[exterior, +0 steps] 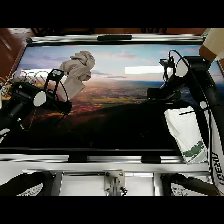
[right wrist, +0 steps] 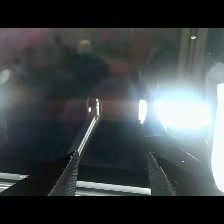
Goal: Fold the shirts.
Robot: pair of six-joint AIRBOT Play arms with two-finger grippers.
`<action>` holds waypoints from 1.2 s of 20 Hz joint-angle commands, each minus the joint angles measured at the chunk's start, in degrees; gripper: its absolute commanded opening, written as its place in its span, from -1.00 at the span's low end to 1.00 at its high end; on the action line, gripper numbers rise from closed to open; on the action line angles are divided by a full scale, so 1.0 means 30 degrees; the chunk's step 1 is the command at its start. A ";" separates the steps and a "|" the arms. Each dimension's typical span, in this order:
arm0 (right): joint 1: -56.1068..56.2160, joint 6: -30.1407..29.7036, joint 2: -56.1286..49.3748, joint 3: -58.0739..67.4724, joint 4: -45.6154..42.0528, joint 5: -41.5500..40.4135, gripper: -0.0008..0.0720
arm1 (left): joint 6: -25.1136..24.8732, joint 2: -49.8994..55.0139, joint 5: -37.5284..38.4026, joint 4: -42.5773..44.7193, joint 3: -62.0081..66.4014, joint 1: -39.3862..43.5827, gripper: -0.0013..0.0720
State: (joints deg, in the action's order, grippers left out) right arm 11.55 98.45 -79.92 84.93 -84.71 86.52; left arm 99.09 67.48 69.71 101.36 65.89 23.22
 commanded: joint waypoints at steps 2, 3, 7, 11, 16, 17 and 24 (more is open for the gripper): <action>0.0015 -0.0933 -0.0007 0.0022 -0.0335 -0.0146 0.52 | 0.0809 -0.0015 -0.3075 -0.0007 0.0000 0.0007 0.99; 0.0015 -0.1370 -0.0007 0.0022 -0.0568 -0.0313 0.52 | 0.0940 0.0000 -0.3752 -0.0007 0.0000 0.0000 0.99; 0.0022 -0.1719 -0.0007 0.0022 -0.1384 -0.1887 0.52 | 0.1093 0.0029 -0.6375 -0.0044 0.0007 0.0007 0.98; 0.0022 -0.1625 -0.0015 0.0022 -0.1311 -0.2433 0.52 | 0.1792 0.1945 -0.6863 -0.0546 0.1275 -0.1195 0.73; 0.0022 -0.1188 -0.0015 0.0015 -0.0590 -0.2565 0.52 | 0.0204 0.9668 -0.6870 -0.3883 0.9267 -0.4758 0.84; 0.0022 -0.1188 -0.0015 0.0015 -0.0415 -0.2572 0.52 | 0.0204 1.1234 -0.6885 -0.4670 1.1045 -0.5187 0.84; 0.0022 -0.1180 -0.0015 0.0015 -0.0342 -0.2521 0.52 | 0.0131 1.7231 -0.6958 -0.7628 1.6225 -0.5705 0.84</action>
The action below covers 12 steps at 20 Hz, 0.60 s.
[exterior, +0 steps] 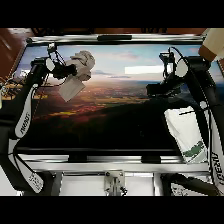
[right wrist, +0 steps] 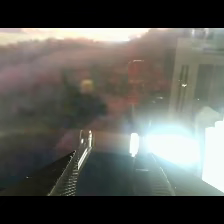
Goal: Fold the shirts.
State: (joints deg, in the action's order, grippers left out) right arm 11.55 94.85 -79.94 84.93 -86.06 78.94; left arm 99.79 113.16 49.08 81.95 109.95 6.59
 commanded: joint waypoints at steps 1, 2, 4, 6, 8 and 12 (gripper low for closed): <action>0.0022 0.0153 -0.0007 0.0015 0.0197 0.0233 0.52 | -0.0102 0.2310 -0.0102 -0.1413 0.1537 -0.0073 0.84; 0.0022 0.0517 0.0000 0.0015 0.0386 0.0612 0.52 | -0.0102 0.2550 -0.0153 -0.1421 0.1537 0.0007 0.83; 0.0029 0.0874 0.0000 0.0015 0.1086 0.1260 0.52 | -0.0102 0.2885 -0.0583 -0.1399 0.1537 0.0109 0.83; 0.0036 0.0874 0.0000 0.0015 0.1632 0.1523 0.52 | -0.0066 0.3096 -0.1333 -0.1406 0.1530 0.0109 0.67; 0.0036 0.0882 0.0000 0.0015 0.1756 0.1559 0.52 | -0.0029 0.3228 -0.1821 -0.1406 0.1530 0.0117 0.39; 0.0022 0.0852 0.0000 0.0015 0.1719 0.1559 0.52 | -0.0022 0.3228 -0.2565 -0.1508 0.1545 0.0117 -0.86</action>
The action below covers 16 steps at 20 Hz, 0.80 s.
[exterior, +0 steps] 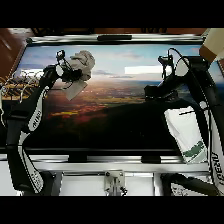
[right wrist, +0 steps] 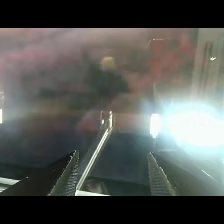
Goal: Fold the shirts.
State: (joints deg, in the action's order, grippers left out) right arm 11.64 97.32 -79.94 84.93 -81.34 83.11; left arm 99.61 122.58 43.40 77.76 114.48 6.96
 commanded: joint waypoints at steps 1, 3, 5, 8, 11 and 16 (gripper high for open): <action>-0.0015 0.0022 0.0000 0.0015 0.0066 0.0117 0.52 | 0.0029 -0.0095 -0.0605 -0.0109 0.0095 -0.0015 -0.86; -0.0015 0.0029 0.0000 0.0022 -0.0648 -0.0364 0.52 | -0.0211 -0.1086 -0.0568 -0.0087 0.0131 0.0087 -0.86; -0.0015 -0.0168 0.0000 0.0022 -0.1064 -0.1144 0.52 | -0.1479 -0.3155 -0.0539 -0.0080 0.0124 0.0510 -0.87; -0.0015 -0.0940 0.0372 0.0678 -0.1341 0.0168 0.52 | -0.4073 -0.8247 0.0299 -0.0066 0.0109 0.1785 -0.87; -0.0015 -0.1049 0.2499 0.2419 -0.4029 0.1865 0.52 | -0.4051 -1.3726 0.0372 0.0117 0.0109 0.3708 -0.87; -0.0007 -0.0911 0.8473 0.4328 -0.5355 0.2339 0.52 | -0.3475 -1.8484 0.4670 0.0080 0.0087 0.8692 -0.86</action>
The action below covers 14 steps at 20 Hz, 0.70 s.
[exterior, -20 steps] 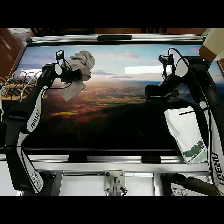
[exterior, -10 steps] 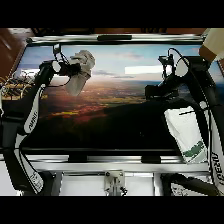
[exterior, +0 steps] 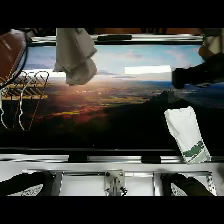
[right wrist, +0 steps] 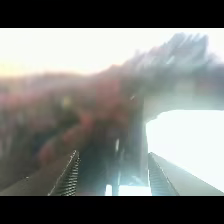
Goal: Fold the shirts.
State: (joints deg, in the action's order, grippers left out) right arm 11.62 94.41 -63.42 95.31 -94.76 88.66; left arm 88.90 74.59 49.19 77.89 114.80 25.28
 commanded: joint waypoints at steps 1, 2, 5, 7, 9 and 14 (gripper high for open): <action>-0.0007 0.0386 0.4036 0.0867 -0.0896 0.0648 0.52 | 0.0095 -0.2521 0.3774 0.0036 -0.0189 0.3708 -0.86; 0.0000 0.0809 0.4962 0.0867 -0.0962 0.0933 0.52 | 0.0095 -0.2426 0.4364 0.0036 -0.0743 0.4867 -0.86; 0.0000 0.2229 0.6725 0.0860 -0.0940 0.2382 0.52 | 0.0168 -0.1566 0.3920 0.0036 -0.3861 0.7482 -0.86; 0.0000 0.2455 0.6885 0.0860 -0.0758 0.4022 0.52 | 0.1676 -0.0357 0.2871 0.0029 -0.6339 0.8612 -0.86; 0.0000 0.2463 0.6666 0.0481 -0.0073 0.5231 0.52 | 0.3687 0.1311 0.1727 0.0022 -0.8160 0.9398 -0.77; 0.0000 0.2441 0.6011 -0.2820 0.1967 0.5129 0.53 | 0.3949 0.3308 0.5931 0.0233 -0.7723 0.8225 0.99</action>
State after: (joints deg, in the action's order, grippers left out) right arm 11.64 101.41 -44.62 91.68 -92.36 102.63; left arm 100.44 82.13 58.70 77.95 92.05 51.66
